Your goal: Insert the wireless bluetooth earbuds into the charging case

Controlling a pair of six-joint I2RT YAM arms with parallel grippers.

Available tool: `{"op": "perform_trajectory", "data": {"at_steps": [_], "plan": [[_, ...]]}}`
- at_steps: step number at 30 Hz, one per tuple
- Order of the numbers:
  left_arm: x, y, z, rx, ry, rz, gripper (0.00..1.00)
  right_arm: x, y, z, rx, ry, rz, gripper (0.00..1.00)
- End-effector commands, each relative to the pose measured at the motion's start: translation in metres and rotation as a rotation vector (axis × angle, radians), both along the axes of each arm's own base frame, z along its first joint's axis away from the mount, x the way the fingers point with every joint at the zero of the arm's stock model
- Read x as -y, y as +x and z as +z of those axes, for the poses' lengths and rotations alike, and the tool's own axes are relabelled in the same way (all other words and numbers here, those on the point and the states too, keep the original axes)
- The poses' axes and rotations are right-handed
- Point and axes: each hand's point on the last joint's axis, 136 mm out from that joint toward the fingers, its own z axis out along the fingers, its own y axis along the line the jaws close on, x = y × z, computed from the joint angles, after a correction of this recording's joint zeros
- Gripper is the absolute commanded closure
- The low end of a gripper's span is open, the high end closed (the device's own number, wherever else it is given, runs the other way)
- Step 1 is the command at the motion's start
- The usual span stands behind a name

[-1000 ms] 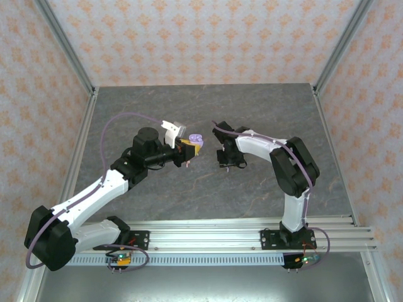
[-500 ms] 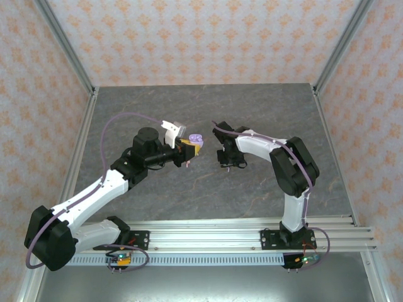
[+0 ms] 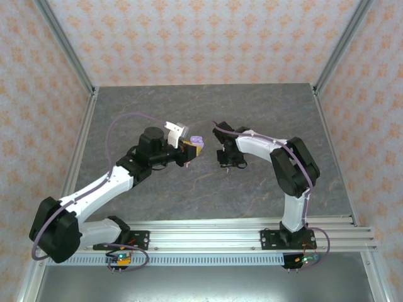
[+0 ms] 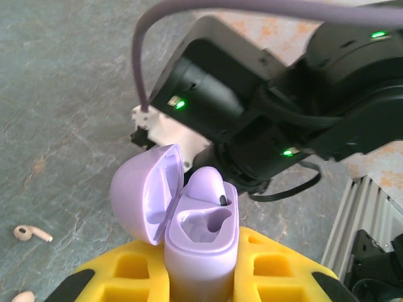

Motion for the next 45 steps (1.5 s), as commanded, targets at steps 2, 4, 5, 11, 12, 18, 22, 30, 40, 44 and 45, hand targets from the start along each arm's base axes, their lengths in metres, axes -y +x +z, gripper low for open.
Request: {"op": "perform_trajectory", "data": {"at_steps": [2, 4, 5, 11, 12, 18, 22, 30, 40, 44, 45], "plan": [[-0.003, 0.011, -0.016, -0.05, 0.013, 0.048, 0.96, -0.004, -0.002, 0.012, 0.028, 0.043, -0.024, 0.77], [-0.003, 0.013, -0.023, -0.061, 0.02, 0.056, 0.96, -0.004, -0.002, 0.014, 0.037, 0.05, -0.03, 0.77], [-0.003, 0.013, -0.026, -0.065, 0.025, 0.059, 0.96, -0.005, -0.001, 0.017, 0.045, 0.06, -0.033, 0.77], [-0.002, 0.017, -0.043, -0.089, 0.032, 0.067, 0.96, -0.011, 0.002, 0.033, 0.074, 0.162, -0.059, 0.78], [-0.002, 0.018, -0.045, -0.091, 0.032, 0.067, 0.96, -0.012, 0.003, 0.037, 0.079, 0.184, -0.066, 0.78], [0.001, 0.021, -0.058, -0.114, 0.028, 0.061, 0.95, -0.013, 0.008, 0.07, 0.137, 0.334, -0.096, 0.79], [0.009, 0.022, -0.06, -0.119, -0.006, 0.032, 0.96, -0.015, 0.01, 0.101, 0.203, 0.419, -0.089, 0.79], [0.025, 0.015, -0.051, -0.066, -0.074, -0.068, 0.96, -0.024, 0.008, 0.161, 0.337, 0.547, -0.019, 0.79], [0.041, -0.003, -0.034, 0.081, -0.077, -0.18, 0.94, -0.042, -0.001, 0.216, 0.479, 0.632, 0.093, 0.77], [0.046, -0.006, -0.03, 0.096, -0.082, -0.196, 0.95, -0.049, -0.004, 0.226, 0.507, 0.633, 0.12, 0.77], [0.047, -0.005, -0.029, 0.097, -0.084, -0.198, 0.95, -0.05, -0.004, 0.226, 0.513, 0.627, 0.125, 0.77]]}}
